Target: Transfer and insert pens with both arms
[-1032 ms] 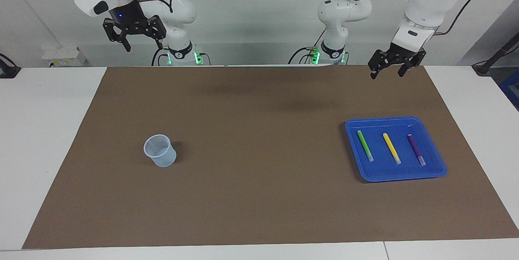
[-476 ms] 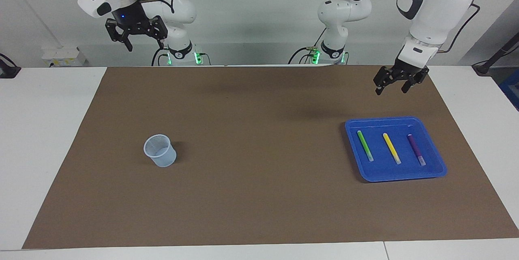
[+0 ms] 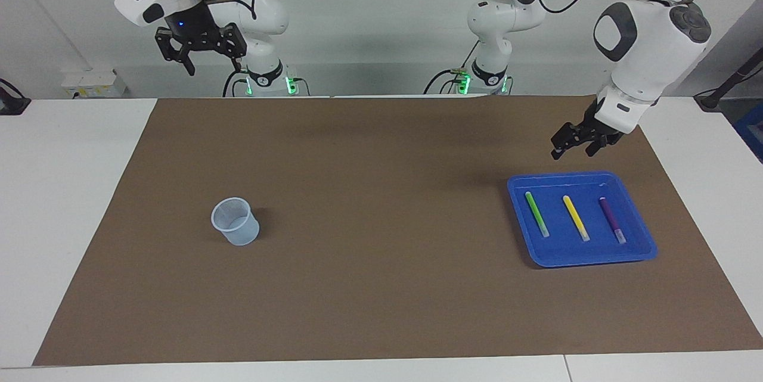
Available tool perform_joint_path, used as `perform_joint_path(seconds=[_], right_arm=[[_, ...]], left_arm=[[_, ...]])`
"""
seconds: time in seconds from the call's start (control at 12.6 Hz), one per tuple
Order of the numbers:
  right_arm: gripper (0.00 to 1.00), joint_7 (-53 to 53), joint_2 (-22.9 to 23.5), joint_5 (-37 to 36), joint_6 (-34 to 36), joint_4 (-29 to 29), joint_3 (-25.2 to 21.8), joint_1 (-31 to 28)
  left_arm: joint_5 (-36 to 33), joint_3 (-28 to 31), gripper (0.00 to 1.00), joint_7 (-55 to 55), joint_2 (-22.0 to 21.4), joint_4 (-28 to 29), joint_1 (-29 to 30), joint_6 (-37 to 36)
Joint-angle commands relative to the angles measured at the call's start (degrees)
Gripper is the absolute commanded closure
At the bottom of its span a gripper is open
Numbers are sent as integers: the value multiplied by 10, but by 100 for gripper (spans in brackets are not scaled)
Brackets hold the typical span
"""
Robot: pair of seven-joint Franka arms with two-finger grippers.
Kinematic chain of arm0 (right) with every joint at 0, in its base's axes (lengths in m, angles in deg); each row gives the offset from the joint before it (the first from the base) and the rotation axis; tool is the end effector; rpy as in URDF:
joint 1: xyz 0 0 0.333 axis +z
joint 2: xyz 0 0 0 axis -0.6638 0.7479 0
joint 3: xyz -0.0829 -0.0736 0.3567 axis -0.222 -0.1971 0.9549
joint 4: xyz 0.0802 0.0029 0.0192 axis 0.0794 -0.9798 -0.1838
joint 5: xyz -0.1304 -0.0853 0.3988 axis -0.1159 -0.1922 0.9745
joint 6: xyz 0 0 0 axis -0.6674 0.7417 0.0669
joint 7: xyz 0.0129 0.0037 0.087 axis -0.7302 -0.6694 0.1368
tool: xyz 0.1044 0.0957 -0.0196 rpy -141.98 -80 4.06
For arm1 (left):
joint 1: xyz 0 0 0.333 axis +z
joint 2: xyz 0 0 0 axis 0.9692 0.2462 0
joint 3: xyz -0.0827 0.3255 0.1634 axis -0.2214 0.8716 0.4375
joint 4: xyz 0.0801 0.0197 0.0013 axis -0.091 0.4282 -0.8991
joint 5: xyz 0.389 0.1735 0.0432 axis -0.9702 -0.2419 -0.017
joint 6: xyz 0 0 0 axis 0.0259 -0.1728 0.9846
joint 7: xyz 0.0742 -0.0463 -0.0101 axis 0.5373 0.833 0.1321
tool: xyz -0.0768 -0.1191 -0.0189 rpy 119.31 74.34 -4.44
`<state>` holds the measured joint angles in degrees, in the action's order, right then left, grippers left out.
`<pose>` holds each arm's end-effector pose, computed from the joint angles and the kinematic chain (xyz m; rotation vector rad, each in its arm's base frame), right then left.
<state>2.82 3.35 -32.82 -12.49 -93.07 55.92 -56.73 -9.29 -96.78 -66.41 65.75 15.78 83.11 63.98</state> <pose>0.4845 0.0556 0.6775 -3.1294 -0.0794 0.1034 0.6079 -0.0162 0.5162 3.0246 0.1271 0.0011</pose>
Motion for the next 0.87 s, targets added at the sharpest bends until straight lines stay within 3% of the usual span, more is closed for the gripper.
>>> perform_joint_path(seconds=[0.0,0.4,0.79], right_arm=[[0,18,-17,12,-7,-16,1,-2],[0,25,-17,12,-7,-16,0,-3],[0,52,-19,12,0,-17,0,-9]], left_arm=[[-6,-2,2,-2,52,-35,2,11],[-19,-1,3,3,121,-35,-3,87],[-37,-2,7,20,134,14,-6,168]])
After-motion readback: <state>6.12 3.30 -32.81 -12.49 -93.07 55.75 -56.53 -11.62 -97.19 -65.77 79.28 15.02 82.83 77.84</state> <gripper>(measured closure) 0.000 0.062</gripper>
